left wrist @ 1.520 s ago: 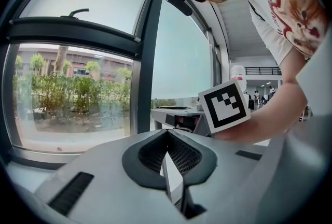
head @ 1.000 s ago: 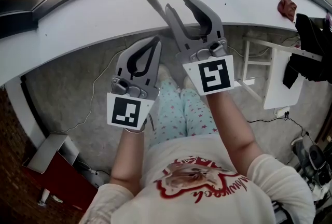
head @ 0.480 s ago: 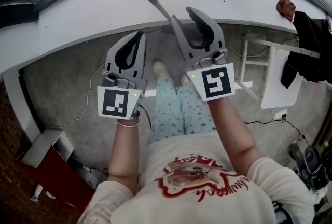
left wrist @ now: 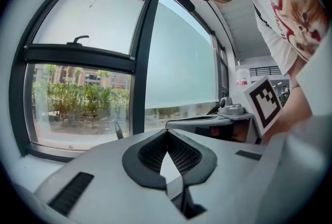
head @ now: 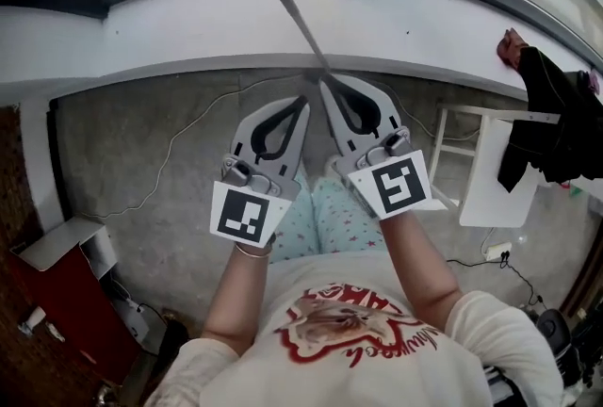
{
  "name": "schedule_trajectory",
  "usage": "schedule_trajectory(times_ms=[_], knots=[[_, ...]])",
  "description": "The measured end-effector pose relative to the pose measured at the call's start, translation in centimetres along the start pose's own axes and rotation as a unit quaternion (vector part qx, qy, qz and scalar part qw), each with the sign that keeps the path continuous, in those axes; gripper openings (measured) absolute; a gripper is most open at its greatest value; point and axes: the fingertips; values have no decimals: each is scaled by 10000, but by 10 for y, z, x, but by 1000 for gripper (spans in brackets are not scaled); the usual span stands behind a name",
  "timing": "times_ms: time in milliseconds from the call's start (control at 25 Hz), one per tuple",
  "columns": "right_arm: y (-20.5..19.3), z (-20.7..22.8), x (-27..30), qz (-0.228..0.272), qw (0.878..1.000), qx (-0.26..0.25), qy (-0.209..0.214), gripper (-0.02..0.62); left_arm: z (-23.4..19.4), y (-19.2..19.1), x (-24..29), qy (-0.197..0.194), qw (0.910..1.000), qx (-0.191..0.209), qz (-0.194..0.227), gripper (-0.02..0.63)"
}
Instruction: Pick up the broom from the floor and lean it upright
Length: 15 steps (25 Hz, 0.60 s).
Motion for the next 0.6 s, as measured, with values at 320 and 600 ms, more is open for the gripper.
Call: schedule_trajectory(times_ms=[320,600], knots=[[81,-52,-61,574,9965,-522,320,25,52,53,-59,-235,9988,340,276,17],[91,-93,-139,631,9953,-729,-8,25,111,77,-121,-471,9943,640,705,17]])
Point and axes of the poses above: the fingertips, and each gripper's own axes: x forward along the fingers, z to its right, y out of its top, and after that the axes turned 7 degrees about -z, right-handed
